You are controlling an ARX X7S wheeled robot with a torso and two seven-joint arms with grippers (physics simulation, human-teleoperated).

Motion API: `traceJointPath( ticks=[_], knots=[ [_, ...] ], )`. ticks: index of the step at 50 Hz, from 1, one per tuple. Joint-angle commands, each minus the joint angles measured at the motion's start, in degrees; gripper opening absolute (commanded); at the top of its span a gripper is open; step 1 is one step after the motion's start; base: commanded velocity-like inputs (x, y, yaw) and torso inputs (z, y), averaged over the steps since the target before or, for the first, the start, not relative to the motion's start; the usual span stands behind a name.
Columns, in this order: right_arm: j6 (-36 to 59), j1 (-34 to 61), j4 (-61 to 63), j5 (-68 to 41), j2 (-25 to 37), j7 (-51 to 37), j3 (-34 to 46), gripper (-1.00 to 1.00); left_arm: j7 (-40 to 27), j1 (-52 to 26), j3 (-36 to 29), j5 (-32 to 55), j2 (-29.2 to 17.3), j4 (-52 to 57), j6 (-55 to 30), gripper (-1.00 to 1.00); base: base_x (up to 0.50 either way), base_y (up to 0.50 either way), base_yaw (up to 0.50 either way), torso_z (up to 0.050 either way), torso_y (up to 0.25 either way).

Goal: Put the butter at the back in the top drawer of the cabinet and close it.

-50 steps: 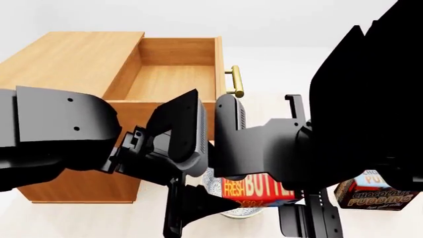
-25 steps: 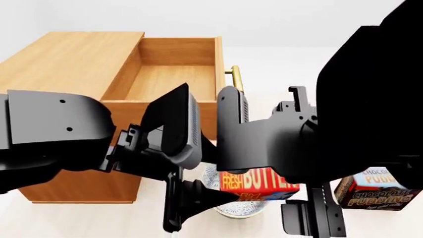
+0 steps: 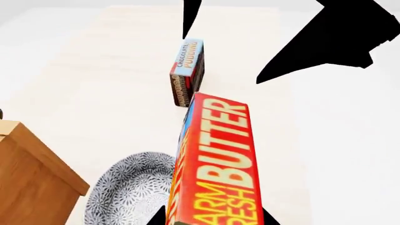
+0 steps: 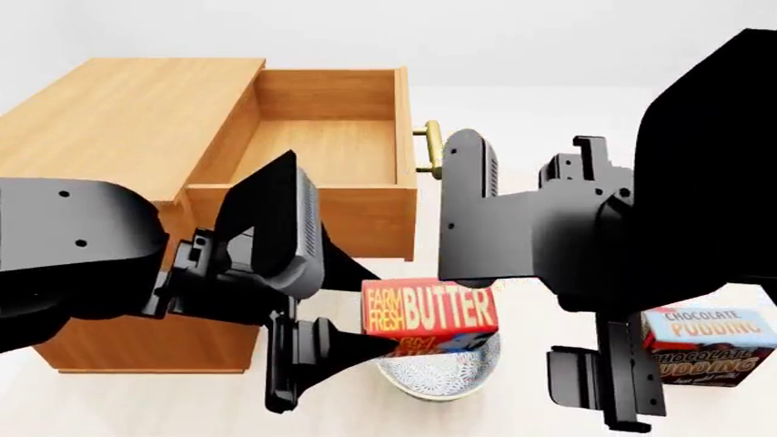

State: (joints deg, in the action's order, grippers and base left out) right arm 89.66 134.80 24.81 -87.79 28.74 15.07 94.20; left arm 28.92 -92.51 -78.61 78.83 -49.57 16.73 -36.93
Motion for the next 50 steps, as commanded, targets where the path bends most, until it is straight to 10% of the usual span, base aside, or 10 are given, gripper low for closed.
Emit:
traceJointPath(
  ticks=[1, 24, 36, 50],
  knots=[
    [0.2, 0.1, -0.3, 1.0, 5.1, -1.9, 0.0, 1.00, -1.0, -0.4, 3.1, 3.0, -4.9, 1.9, 1.0, -1.00, 0.00, 0.00, 0.00, 0.000, 0.000],
    [-29.9, -13.8, 9.8, -14.1, 37.1, -49.7, -6.3, 1.00, -11.0, 5.0, 8.2, 11.0, -15.5, 9.7, 12.3, -1.00, 0.00, 0.00, 0.00, 0.000, 0.001],
    [-72.5, -34.5, 27.0, 8.0, 57.6, -64.4, -1.3, 1.00, -24.2, 3.4, 11.4, 16.8, -17.3, 10.8, 15.4, -1.00, 0.00, 0.00, 0.00, 0.000, 0.001],
    [-104.7, -52.4, 29.3, 40.2, 61.3, -78.8, 15.5, 1.00, -34.5, -9.0, 12.8, 23.5, -6.0, -2.3, 6.6, -1.00, 0.00, 0.00, 0.00, 0.001, 0.001]
  ],
)
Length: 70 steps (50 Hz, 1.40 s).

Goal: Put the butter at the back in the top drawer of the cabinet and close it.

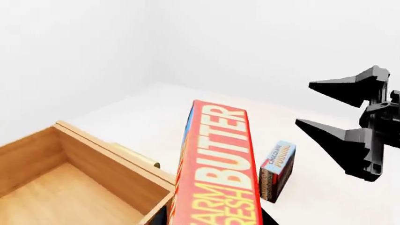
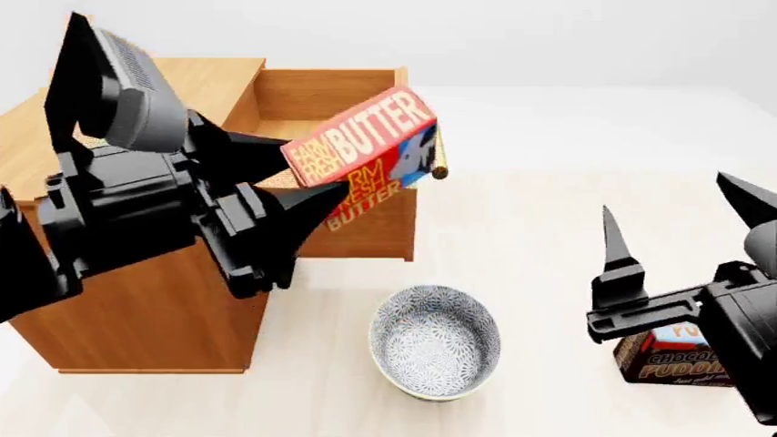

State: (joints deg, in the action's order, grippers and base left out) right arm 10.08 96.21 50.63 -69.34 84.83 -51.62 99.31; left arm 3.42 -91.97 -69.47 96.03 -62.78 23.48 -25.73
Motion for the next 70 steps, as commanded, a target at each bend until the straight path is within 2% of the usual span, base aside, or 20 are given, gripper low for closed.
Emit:
traceJointPath(
  ticks=[1, 7, 13, 20, 33, 40, 49, 57, 64, 70],
  knots=[
    [-26.2, -14.8, 3.2, 23.6, 5.2, -13.1, 11.3, 1.00, -9.4, -10.6, 3.6, 6.3, 8.5, -10.8, -5.3, -1.00, 0.00, 0.00, 0.00, 0.000, 0.000],
    [-32.2, -18.5, 0.8, 30.0, 5.2, -15.5, 15.0, 1.00, -10.0, -15.6, 2.1, 5.1, 16.6, -22.1, -8.6, -1.00, 0.00, 0.00, 0.00, 0.002, 0.002],
    [-34.1, -20.4, 0.2, 34.2, 5.2, -17.9, 16.7, 1.00, -8.1, -18.7, -1.0, 1.1, 24.8, -36.3, -11.2, -1.00, 0.00, 0.00, 0.00, 0.000, 0.002],
    [-33.4, -21.4, 0.6, 37.9, 5.2, -20.4, 17.7, 1.00, -2.2, -21.5, -4.2, -3.3, 33.9, -53.9, -12.5, -1.00, 0.00, 0.00, 0.00, 0.000, 0.001],
    [-35.6, -22.5, -1.2, 39.8, 5.2, -21.7, 18.5, 1.00, 6.9, -21.6, -9.1, -10.3, 46.5, -78.2, -10.2, -1.00, 0.00, 0.00, 0.00, 0.001, 0.002],
    [-35.1, -21.7, -1.1, 38.1, 5.2, -21.0, 17.6, 1.00, 17.0, -20.0, -12.4, -14.8, 56.6, -98.2, -6.8, -1.00, 0.00, 0.00, 0.00, 0.000, 0.000],
    [-33.2, -18.1, -2.4, 28.8, 5.2, -13.3, 13.9, 1.00, 15.9, -16.9, -9.8, -17.4, 56.6, -98.4, -6.6, -1.00, 0.00, 0.00, 0.00, 0.000, 0.002],
    [-31.6, -16.3, -2.7, 23.9, 5.2, -10.1, 11.9, 1.00, 15.3, -14.6, -4.1, -22.6, 56.8, -98.5, -7.3, -1.00, 0.00, 0.00, 0.00, 0.001, 0.001],
    [-31.0, -16.2, -2.5, 24.0, 5.2, -10.4, 11.6, 1.00, 15.5, -12.3, 5.6, -32.0, 57.4, -98.5, -8.7, -1.00, 0.00, 0.00, 0.00, 0.000, 0.000],
    [-32.0, -16.6, -3.3, 24.5, 5.2, -10.6, 11.9, 1.00, 16.6, -10.7, 18.2, -44.6, 58.3, -98.5, -11.1, -1.00, 0.00, 0.00, 0.00, 0.000, 0.002]
  ],
)
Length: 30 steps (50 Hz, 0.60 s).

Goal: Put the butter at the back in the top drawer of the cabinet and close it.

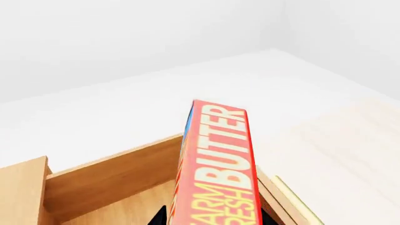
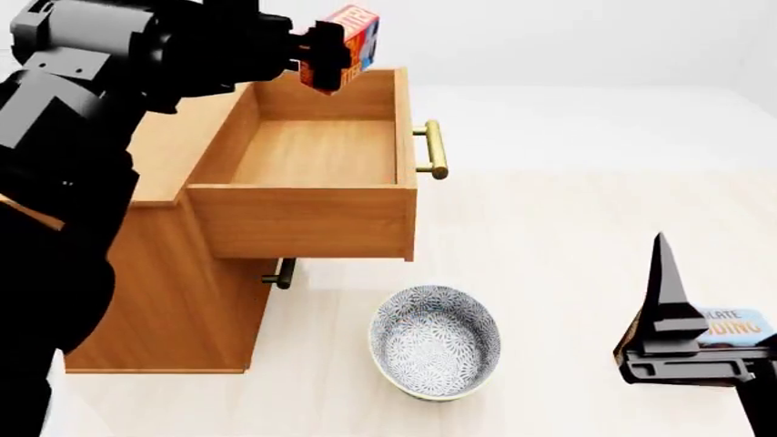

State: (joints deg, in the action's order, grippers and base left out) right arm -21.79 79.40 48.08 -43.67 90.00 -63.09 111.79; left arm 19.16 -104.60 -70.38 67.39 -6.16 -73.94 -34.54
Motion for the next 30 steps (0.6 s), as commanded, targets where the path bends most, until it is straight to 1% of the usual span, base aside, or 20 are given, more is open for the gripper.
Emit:
traceJointPath(
  ticks=[1, 10, 14, 17, 20, 22, 26, 30],
  knots=[
    [-0.2, 0.1, -0.8, -1.1, 0.0, 0.9, -0.5, 1.00, 1.1, 2.2, 21.6, -18.5, 1.9, -1.0, -2.7, -1.00, 0.00, 0.00, 0.00, 0.000, 0.000],
    [-1.1, -0.6, -1.5, 0.0, 0.0, 0.2, 0.0, 1.00, 3.2, 4.6, 44.6, -42.2, 4.0, -1.0, -6.4, -1.00, 0.00, 0.00, 0.00, 0.001, 0.001],
    [-1.4, -0.8, -1.6, 0.3, 0.0, -0.2, 0.1, 1.00, 3.9, 5.5, 52.2, -50.7, 4.9, -1.0, -7.2, -1.00, 0.00, 0.00, 0.00, 0.000, 0.003],
    [-1.5, -0.9, -1.6, 0.5, 0.0, -0.5, 0.2, 1.00, 4.2, 6.0, 56.3, -55.5, 5.5, -1.0, -7.7, -1.00, 0.00, 0.00, 0.00, 0.000, 0.000],
    [-1.9, -1.2, -1.9, 0.9, 0.0, -0.8, 0.4, 1.00, 4.5, 6.4, 59.0, -58.6, 6.0, -1.0, -8.1, -1.00, 0.00, 0.00, 0.00, 0.000, 0.000],
    [-1.9, -1.2, -1.7, 1.0, 0.0, -1.0, 0.4, 1.00, 4.6, 6.7, 59.6, -59.4, 6.1, -1.0, -8.2, -1.00, 0.00, 0.00, 0.00, 0.000, 0.005],
    [-1.3, -1.1, -1.2, 1.0, 0.0, -1.4, 0.2, 1.00, 4.2, 7.1, 58.3, -58.0, 6.1, -1.0, -8.8, -1.00, 0.00, 0.00, 0.00, 0.000, 0.000],
    [-1.1, -1.1, -1.0, 1.0, 0.0, -1.6, 0.1, 1.00, 3.6, 7.3, 55.2, -55.0, 6.1, -1.0, -10.2, -1.00, 0.00, 0.00, 0.00, 0.000, 0.003]
  ],
)
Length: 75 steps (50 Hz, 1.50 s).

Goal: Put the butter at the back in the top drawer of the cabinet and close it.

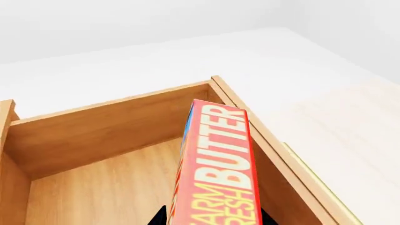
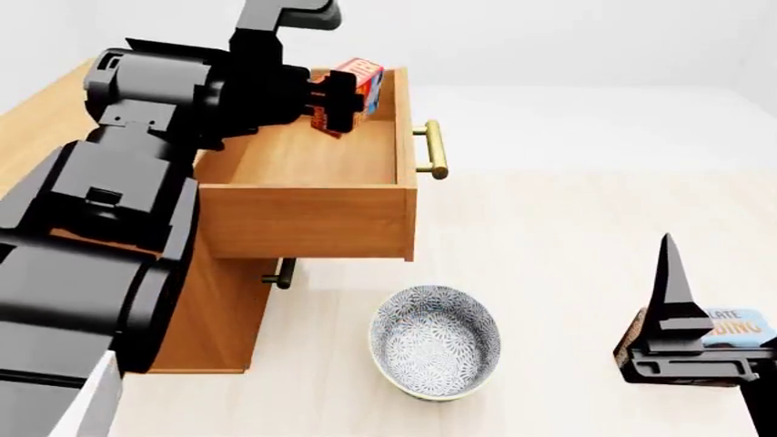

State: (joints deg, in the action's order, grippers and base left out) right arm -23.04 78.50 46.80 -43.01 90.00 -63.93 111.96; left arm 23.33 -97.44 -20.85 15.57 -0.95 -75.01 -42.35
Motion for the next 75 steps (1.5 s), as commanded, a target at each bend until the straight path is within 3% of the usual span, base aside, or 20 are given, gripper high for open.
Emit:
traceJointPath(
  ticks=[1, 14, 39, 55, 75],
  knots=[
    [0.0, -0.3, 0.1, 0.4, 0.0, -0.7, 0.0, 1.00, -0.7, 0.1, 4.9, -2.4, 0.9, 0.0, -2.8, -1.00, 0.00, 0.00, 0.00, 0.010, 0.000],
    [-2.1, -1.4, -1.5, 1.8, 0.0, -1.2, 0.8, 1.00, -3.2, 1.1, 0.5, 3.5, 0.9, 0.0, -5.1, -1.00, 0.00, 0.00, 0.00, 0.000, 0.001],
    [-4.9, -2.9, -3.6, 3.0, 0.0, -1.6, 1.9, 1.00, -4.2, 2.7, -1.0, 6.4, 0.9, 0.0, -5.5, -1.00, 0.00, 0.00, 0.00, 0.000, 0.001],
    [-4.2, -2.8, -3.1, 2.7, 0.0, -1.7, 1.5, 1.00, -4.9, 2.9, -8.5, 12.8, 0.9, 0.0, -10.0, -1.00, 0.00, 0.00, 0.00, 0.000, 0.000],
    [-5.4, -3.5, -4.0, 3.4, 0.0, -2.0, 1.8, 1.00, -4.6, 2.5, -13.2, 16.1, 0.9, 0.0, -12.0, -1.00, 0.00, 0.00, 0.00, 0.000, 0.000]
  ],
)
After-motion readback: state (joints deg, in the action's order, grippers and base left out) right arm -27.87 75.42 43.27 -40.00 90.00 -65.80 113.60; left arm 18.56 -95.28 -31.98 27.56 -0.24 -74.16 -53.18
